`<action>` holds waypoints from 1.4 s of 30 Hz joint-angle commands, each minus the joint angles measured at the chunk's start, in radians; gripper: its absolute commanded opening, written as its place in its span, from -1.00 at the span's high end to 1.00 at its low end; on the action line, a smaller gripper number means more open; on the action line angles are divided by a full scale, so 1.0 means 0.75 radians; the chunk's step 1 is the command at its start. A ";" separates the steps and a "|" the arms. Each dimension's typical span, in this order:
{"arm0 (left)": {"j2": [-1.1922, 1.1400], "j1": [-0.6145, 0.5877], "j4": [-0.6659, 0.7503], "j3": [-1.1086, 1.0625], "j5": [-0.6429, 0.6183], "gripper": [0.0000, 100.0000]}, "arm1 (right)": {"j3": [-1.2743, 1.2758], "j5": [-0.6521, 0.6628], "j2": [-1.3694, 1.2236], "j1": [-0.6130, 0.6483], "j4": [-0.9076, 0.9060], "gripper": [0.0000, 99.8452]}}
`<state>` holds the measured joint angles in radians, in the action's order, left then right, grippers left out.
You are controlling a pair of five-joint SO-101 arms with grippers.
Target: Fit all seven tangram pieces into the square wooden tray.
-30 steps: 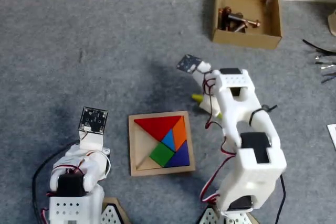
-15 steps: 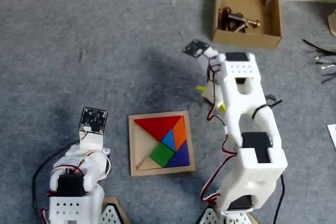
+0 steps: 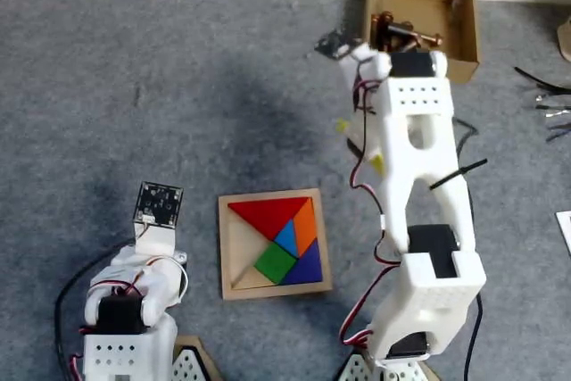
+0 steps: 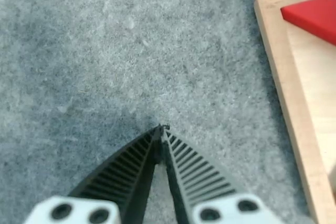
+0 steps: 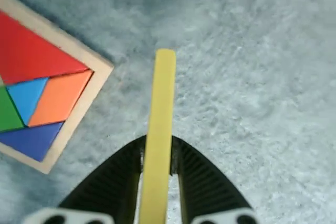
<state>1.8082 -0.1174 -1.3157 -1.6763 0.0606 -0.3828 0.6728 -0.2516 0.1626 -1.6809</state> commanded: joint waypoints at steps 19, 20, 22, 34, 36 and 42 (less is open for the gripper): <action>0.007 0.073 -0.012 -0.026 -0.110 0.99 | -0.191 -0.342 0.363 0.298 -0.079 0.99; 0.007 0.093 -0.014 -0.026 -0.119 0.99 | -0.191 -0.362 0.373 0.304 -0.079 0.99; 0.007 0.114 -0.014 -0.026 -0.121 0.99 | -0.191 -0.389 0.400 0.314 -0.077 0.99; 0.007 0.114 -0.014 -0.026 -0.125 0.99 | -0.003 -0.426 0.666 0.365 -0.075 0.99; 0.007 0.114 -0.014 -0.026 -0.125 0.99 | 0.101 -0.426 0.731 0.359 -0.024 0.99; 0.007 0.114 -0.014 -0.026 -0.125 0.99 | 0.457 -0.426 0.958 0.365 0.165 0.99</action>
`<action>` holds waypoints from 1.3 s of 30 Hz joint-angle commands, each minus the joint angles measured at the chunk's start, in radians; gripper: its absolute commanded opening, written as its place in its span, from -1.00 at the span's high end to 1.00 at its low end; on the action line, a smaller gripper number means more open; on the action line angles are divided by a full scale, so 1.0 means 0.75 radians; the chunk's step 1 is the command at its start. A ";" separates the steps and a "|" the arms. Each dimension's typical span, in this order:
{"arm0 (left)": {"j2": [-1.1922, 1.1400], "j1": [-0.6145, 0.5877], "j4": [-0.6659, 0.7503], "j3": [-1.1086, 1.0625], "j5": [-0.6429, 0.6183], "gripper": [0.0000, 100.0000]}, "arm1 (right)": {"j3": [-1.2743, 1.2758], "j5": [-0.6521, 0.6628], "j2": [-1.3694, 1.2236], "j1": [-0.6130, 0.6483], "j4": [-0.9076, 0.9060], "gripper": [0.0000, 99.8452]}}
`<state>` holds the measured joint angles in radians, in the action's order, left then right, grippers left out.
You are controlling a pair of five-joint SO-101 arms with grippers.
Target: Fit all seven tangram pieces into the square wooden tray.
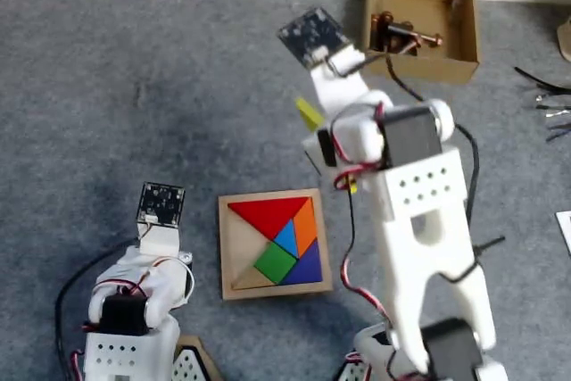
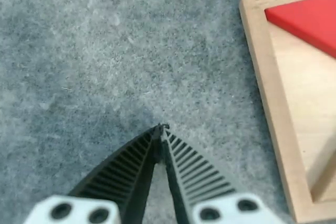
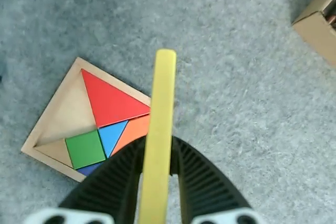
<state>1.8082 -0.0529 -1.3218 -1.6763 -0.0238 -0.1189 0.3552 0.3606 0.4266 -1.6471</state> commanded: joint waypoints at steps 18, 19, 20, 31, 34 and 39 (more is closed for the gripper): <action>0.007 0.026 -0.006 -0.026 -0.008 0.99 | 0.881 -0.333 0.189 0.128 0.875 0.99; 0.007 0.026 -0.006 -0.026 -0.008 0.99 | 0.905 -0.358 0.189 0.152 0.905 0.99; 0.007 0.026 -0.006 -0.026 -0.008 0.99 | 0.928 -0.374 0.189 0.181 0.934 0.99; 0.007 0.026 -0.006 -0.026 -0.008 0.99 | 1.118 -0.509 0.189 0.382 1.124 0.99; 0.007 0.026 -0.006 -0.026 -0.008 0.99 | 1.167 -0.559 0.189 0.404 1.192 0.99; 0.007 0.026 -0.006 -0.026 -0.008 0.99 | 1.251 -0.736 0.187 0.414 1.286 0.99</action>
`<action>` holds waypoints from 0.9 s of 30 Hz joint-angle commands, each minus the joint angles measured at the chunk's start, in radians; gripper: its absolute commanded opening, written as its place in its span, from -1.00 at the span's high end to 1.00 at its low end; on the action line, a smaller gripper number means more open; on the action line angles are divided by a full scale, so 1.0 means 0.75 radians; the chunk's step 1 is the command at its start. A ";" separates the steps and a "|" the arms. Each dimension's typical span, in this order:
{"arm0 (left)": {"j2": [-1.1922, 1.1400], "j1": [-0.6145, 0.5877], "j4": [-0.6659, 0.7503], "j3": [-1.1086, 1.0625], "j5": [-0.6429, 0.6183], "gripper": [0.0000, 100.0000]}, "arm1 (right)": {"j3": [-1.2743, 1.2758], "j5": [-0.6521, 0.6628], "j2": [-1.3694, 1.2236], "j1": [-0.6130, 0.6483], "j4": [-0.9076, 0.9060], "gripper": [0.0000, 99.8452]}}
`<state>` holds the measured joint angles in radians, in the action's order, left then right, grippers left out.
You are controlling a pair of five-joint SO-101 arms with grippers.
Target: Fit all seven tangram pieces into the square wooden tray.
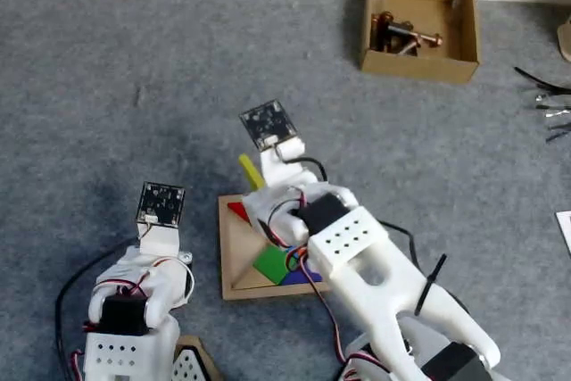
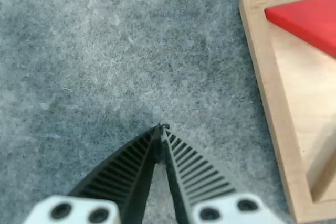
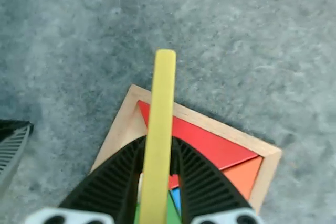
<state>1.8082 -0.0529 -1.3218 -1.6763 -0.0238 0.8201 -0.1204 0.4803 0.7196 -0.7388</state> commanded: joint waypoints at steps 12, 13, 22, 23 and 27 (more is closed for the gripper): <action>0.007 0.026 -0.006 -0.026 -0.008 0.99 | 0.085 -0.245 0.015 0.177 0.140 0.99; 0.007 0.026 -0.006 -0.026 -0.008 0.99 | 0.109 -0.245 0.015 0.191 0.177 0.99; 0.007 0.026 -0.006 -0.026 -0.008 0.99 | 0.179 -0.237 0.017 0.244 0.249 0.99; 0.007 0.026 -0.006 -0.026 -0.008 0.99 | 0.181 -0.235 0.015 0.257 0.269 0.99; 0.007 0.026 -0.006 -0.026 -0.008 0.99 | 0.236 -0.233 0.015 0.261 0.341 0.99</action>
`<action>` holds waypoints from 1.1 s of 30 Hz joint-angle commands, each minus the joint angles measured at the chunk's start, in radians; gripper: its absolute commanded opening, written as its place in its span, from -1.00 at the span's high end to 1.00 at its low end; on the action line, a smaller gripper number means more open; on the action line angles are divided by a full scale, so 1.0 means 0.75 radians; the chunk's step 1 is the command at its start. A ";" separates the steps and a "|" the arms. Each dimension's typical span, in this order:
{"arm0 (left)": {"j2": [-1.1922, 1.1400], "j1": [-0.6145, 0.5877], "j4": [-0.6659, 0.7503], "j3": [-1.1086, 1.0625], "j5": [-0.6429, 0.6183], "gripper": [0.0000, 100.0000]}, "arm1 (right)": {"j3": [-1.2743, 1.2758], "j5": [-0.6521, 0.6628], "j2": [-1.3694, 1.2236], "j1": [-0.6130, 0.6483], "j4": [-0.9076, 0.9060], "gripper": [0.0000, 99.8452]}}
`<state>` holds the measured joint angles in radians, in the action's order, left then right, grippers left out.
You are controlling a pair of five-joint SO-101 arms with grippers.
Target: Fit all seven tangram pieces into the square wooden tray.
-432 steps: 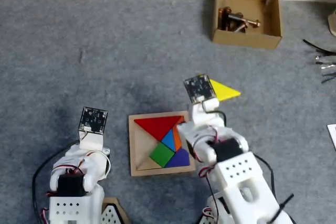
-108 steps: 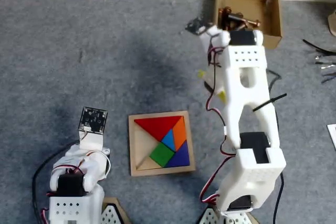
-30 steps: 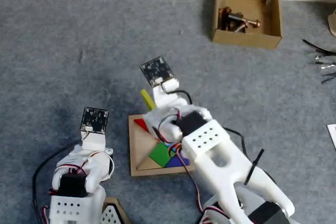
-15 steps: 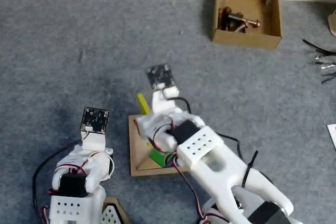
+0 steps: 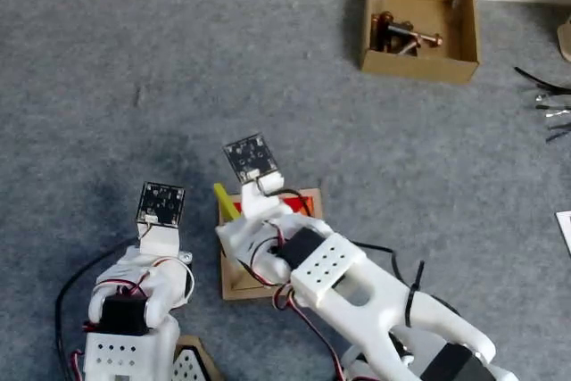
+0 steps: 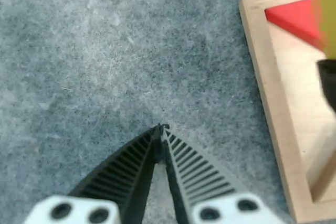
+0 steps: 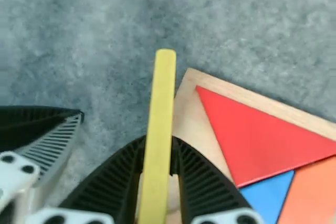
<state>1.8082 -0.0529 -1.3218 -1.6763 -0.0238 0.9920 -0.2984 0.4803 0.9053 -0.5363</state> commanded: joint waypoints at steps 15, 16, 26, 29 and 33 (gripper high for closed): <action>0.007 0.026 -0.006 -0.026 -0.008 0.99 | 0.046 0.061 0.015 0.019 0.120 0.99; 0.007 0.026 -0.006 -0.026 -0.008 0.99 | 0.046 0.063 0.015 0.019 0.120 0.99; 0.007 0.026 -0.006 -0.026 -0.008 0.99 | 0.202 0.072 0.017 0.040 0.330 0.99; 0.007 0.026 -0.006 -0.026 -0.008 0.99 | 0.222 0.072 0.017 0.040 0.330 0.99; 0.007 0.026 -0.006 -0.026 -0.008 0.99 | 0.222 0.072 0.017 0.040 0.337 0.99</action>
<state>1.8082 -0.0529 -1.3218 -1.6763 -0.0238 1.1669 -0.2693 0.4818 0.9283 -0.3107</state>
